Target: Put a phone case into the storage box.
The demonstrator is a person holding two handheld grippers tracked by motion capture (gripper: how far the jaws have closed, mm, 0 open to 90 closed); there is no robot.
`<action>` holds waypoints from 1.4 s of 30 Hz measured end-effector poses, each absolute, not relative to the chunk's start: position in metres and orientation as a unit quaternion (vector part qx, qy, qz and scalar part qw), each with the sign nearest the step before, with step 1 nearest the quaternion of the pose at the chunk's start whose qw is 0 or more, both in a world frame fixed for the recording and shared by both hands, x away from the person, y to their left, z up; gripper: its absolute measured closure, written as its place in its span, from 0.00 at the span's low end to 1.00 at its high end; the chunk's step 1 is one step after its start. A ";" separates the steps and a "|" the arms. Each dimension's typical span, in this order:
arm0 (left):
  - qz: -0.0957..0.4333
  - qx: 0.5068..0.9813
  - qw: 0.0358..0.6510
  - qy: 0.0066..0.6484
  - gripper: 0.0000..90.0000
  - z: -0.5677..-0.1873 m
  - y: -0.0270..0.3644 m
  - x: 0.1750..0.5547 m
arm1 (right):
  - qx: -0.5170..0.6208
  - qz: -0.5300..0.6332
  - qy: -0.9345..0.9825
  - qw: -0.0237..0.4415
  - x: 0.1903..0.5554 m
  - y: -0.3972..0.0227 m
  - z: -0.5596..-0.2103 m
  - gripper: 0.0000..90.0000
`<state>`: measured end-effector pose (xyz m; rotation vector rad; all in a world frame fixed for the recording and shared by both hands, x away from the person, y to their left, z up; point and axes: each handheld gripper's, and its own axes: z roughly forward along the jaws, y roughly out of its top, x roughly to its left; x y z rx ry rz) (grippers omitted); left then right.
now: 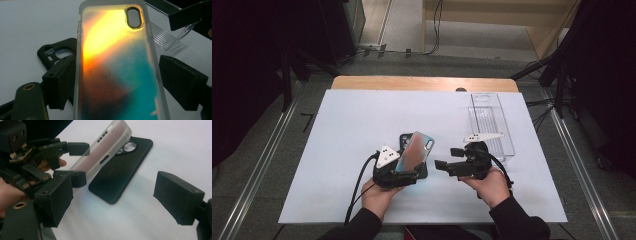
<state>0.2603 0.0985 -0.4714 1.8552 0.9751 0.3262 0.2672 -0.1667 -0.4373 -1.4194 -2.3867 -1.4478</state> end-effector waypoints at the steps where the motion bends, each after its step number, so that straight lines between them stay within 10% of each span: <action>1: 0.134 0.763 0.488 0.401 0.19 -0.471 0.099 0.260 | -0.455 -0.464 -0.760 0.006 0.269 -0.166 -0.437 0.15; 27: 0.113 0.738 0.512 0.425 0.19 -0.476 0.085 0.251 | -0.508 -0.467 -0.722 0.055 0.307 -0.147 -0.437 0.34; 42: 0.112 0.736 0.518 0.421 0.19 -0.478 0.081 0.248 | -0.548 -0.474 -0.680 0.113 0.319 -0.151 -0.442 0.81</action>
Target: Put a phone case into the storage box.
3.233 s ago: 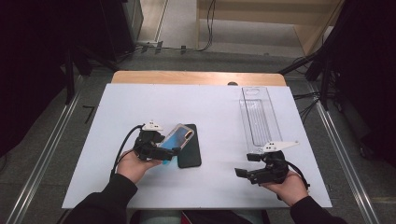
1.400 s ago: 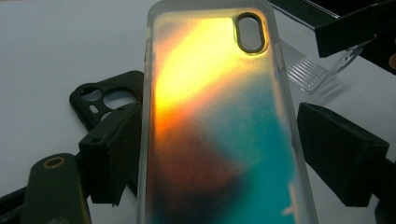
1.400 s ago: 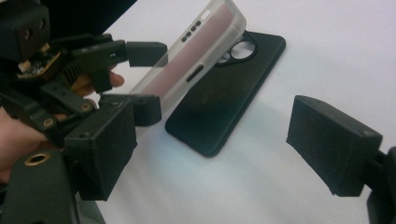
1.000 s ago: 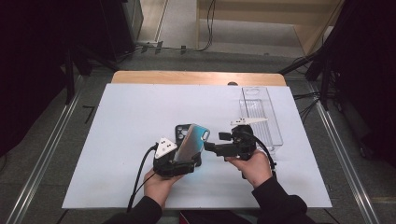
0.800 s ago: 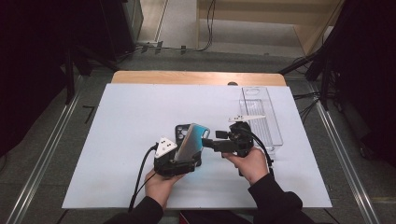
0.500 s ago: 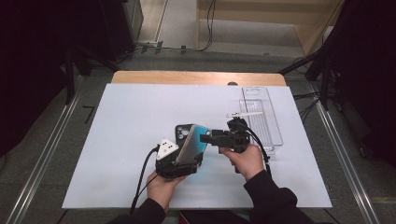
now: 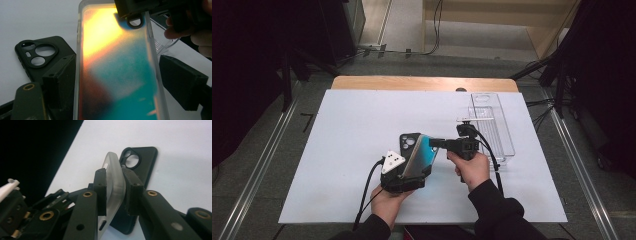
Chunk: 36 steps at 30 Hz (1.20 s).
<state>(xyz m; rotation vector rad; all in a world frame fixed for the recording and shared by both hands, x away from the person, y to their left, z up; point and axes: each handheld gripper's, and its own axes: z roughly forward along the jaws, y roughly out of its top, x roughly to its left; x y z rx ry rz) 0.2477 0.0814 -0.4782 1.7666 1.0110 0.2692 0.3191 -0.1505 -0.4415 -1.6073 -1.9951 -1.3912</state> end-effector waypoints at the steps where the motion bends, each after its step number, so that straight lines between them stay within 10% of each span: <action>1: 0.115 0.737 0.518 0.420 0.19 -0.478 0.081 0.247 | -0.549 -0.475 -0.678 0.116 0.319 -0.151 -0.441 0.82; 23: 0.095 0.742 0.527 0.403 0.16 -0.474 0.081 0.248 | -0.539 -0.492 -0.672 0.127 0.314 -0.152 -0.427 0.86; 36: 0.046 0.763 0.502 0.405 0.15 -0.470 0.083 0.255 | -0.514 -0.476 -0.712 0.041 0.307 -0.154 -0.416 0.86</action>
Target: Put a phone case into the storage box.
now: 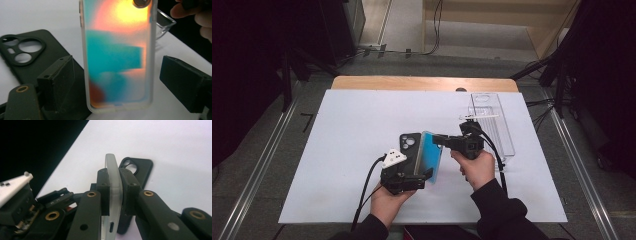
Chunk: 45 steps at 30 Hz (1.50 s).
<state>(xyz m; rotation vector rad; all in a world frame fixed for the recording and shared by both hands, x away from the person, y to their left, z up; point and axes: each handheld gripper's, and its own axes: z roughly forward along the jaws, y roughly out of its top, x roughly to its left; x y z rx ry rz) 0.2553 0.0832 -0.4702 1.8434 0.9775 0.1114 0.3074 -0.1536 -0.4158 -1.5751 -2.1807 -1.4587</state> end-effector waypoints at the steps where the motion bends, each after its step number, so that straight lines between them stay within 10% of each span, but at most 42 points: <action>1: 0.038 0.767 0.503 0.397 0.16 -0.468 0.086 0.257 | -0.505 -0.473 -0.722 0.024 0.305 -0.153 -0.413 0.86; 45: -0.050 0.845 0.447 0.288 0.27 -0.421 0.116 0.285 | -0.268 -0.510 -0.816 0.037 0.292 -0.168 -0.402 0.85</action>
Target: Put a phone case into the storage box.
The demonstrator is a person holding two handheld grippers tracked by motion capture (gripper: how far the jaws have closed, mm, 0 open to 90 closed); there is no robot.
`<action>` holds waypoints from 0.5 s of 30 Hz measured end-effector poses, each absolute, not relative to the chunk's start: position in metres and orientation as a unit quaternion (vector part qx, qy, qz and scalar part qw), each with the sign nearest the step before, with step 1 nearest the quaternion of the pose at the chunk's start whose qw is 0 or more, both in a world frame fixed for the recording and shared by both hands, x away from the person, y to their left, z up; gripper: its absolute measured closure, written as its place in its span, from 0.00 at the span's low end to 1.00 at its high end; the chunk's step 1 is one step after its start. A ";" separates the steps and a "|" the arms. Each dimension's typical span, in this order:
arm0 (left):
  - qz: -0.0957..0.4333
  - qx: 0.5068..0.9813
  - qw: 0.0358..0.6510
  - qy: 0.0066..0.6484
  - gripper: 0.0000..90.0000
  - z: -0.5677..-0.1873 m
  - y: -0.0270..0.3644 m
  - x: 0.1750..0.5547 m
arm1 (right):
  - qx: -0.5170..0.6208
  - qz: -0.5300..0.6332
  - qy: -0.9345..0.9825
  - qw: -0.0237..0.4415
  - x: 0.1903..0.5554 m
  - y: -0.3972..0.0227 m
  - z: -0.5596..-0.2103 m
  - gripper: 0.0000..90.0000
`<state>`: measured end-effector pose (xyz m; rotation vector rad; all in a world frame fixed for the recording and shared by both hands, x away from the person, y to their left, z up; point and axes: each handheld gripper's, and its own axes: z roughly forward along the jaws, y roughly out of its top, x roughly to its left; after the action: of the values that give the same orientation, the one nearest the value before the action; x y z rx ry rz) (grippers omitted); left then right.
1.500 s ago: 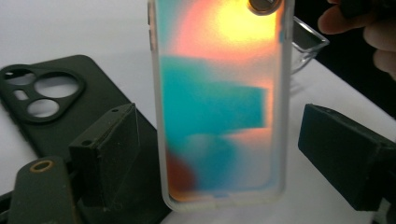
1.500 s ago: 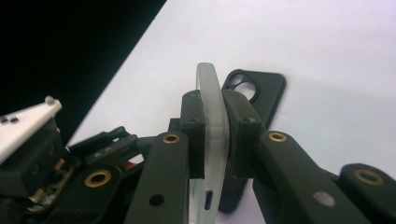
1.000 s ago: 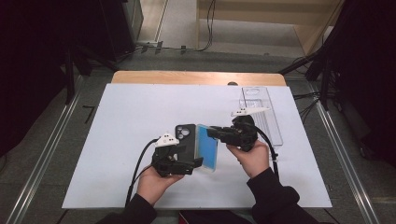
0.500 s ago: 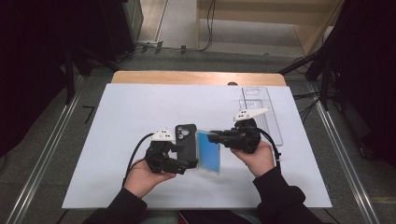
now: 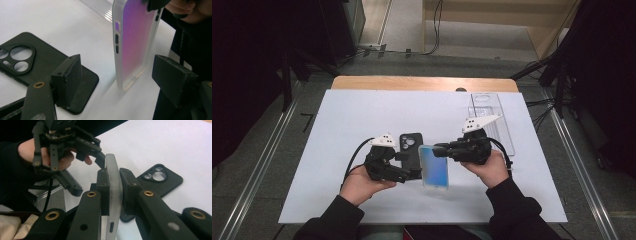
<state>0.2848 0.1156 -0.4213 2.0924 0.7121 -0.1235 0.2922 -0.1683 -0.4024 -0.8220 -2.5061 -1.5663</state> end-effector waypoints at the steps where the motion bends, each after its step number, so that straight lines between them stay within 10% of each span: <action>1: -0.051 0.846 0.448 0.284 0.27 -0.420 0.116 0.285 | -0.264 -0.510 -0.817 0.040 0.292 -0.168 -0.402 0.85; 15: -0.067 0.855 0.459 0.232 0.36 -0.411 0.114 0.289 | -0.206 -0.512 -0.832 0.057 0.290 -0.160 -0.403 0.85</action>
<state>0.2890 0.1145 -0.4110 2.1052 0.5714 -0.1644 0.2901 -0.1605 -0.4026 -0.6246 -2.5231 -1.5518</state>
